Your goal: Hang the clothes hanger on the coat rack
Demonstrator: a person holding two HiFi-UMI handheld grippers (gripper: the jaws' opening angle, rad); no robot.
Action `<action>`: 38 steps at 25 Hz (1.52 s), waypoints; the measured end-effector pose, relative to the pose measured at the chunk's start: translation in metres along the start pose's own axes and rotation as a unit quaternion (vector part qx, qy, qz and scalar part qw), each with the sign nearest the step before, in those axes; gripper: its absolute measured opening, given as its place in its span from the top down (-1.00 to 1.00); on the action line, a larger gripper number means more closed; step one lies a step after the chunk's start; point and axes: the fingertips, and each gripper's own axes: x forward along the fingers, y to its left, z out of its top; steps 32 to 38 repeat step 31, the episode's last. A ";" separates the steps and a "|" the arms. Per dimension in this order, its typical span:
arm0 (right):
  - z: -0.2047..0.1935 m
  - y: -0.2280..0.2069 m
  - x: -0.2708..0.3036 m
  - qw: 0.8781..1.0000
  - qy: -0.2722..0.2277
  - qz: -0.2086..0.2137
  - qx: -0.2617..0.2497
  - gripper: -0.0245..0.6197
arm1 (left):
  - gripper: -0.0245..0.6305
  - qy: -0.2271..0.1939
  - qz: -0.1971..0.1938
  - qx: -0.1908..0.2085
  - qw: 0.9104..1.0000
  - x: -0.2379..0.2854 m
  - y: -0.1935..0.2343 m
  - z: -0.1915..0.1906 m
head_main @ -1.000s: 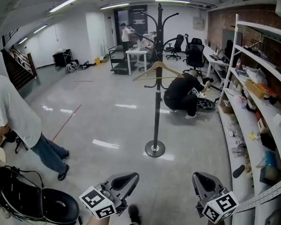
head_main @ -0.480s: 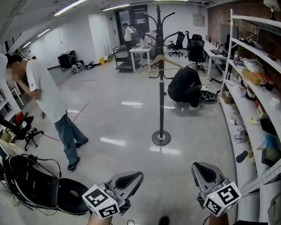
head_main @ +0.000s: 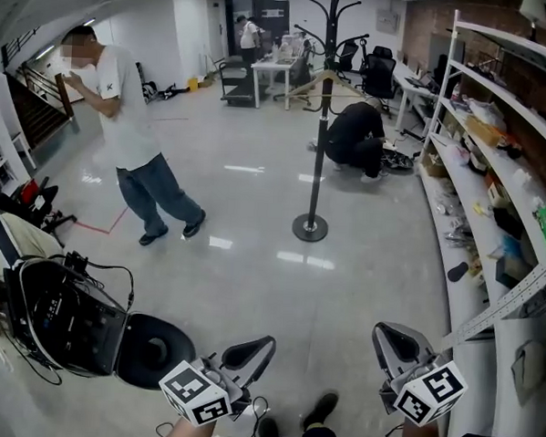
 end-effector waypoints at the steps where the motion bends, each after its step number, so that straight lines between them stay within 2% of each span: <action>1: 0.002 0.009 -0.008 1.000 0.000 0.000 -0.002 0.90 | 0.92 -0.002 -0.001 0.003 1.000 -0.007 -0.007 0.003; 5: 0.011 0.026 -0.045 1.000 -0.008 -0.005 -0.011 0.90 | 0.92 -0.010 -0.008 0.020 1.000 -0.022 -0.045 0.010; 9: 0.008 0.036 -0.087 1.000 -0.009 0.006 -0.023 0.90 | 0.92 -0.020 0.000 0.025 0.999 -0.030 -0.088 0.008; 17: -0.001 0.023 -0.141 1.000 -0.019 -0.006 -0.006 0.90 | 0.92 -0.004 -0.004 0.037 0.999 -0.020 -0.140 -0.010; 20: 0.002 0.026 -0.145 1.000 -0.025 -0.014 -0.008 0.90 | 0.92 -0.006 -0.006 0.033 0.999 -0.025 -0.141 -0.012; 24: 0.013 0.041 -0.137 0.999 -0.034 -0.018 0.001 0.90 | 0.92 -0.018 -0.015 0.038 0.999 -0.039 -0.133 0.006; 31: 0.016 0.066 -0.126 0.999 -0.026 -0.023 -0.013 0.90 | 0.92 -0.024 0.004 0.045 0.999 -0.067 -0.125 0.016; 38: 0.016 0.066 -0.126 0.999 -0.026 -0.023 -0.013 0.90 | 0.92 -0.024 0.004 0.045 0.999 -0.067 -0.125 0.016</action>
